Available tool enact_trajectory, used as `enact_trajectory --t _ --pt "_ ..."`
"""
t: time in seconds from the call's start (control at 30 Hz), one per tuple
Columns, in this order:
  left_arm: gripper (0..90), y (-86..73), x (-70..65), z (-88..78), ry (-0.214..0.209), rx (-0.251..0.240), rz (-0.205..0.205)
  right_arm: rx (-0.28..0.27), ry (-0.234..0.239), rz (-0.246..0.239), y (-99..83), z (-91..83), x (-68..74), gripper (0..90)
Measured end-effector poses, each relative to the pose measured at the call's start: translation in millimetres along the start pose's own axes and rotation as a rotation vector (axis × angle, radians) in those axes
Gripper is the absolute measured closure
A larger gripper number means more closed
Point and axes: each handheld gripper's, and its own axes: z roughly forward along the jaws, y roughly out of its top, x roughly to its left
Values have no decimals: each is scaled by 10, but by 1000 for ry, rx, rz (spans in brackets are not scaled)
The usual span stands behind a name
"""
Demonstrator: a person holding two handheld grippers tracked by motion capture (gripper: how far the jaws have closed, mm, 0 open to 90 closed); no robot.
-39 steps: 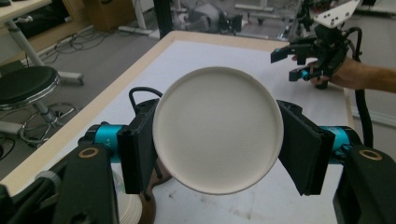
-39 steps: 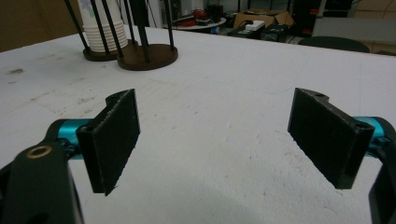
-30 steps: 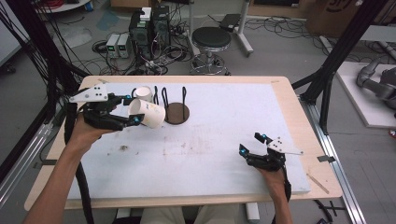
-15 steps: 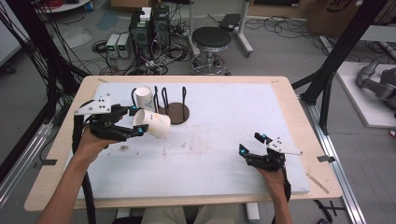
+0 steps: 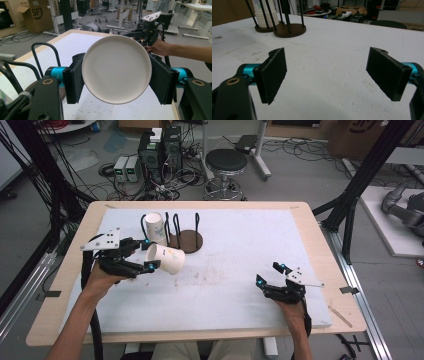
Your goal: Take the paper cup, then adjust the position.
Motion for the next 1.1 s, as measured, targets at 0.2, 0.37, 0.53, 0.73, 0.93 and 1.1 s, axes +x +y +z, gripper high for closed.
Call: enact_trajectory --t 0.2,0.37,0.53,0.73,0.93,1.1 --pt "352 -51 16 -14 -8 -3 -2 2 -9 -2 1 3 8 171" --pt "352 -60 1 -17 -11 -11 5 -1 -8 -3 0 0 5 171" --pt "352 -55 -8 -39 -8 -16 9 -5 -6 -9 -2 -6 6 171" --pt "352 -61 4 -32 -9 -15 6 -8 -6 -10 -3 -7 5 171" --pt "352 -66 13 -24 -10 -13 6 -15 -5 -13 -5 -10 10 171" --pt "352 -76 26 -22 -7 -8 4 -10 0 -15 -4 -10 9 171"
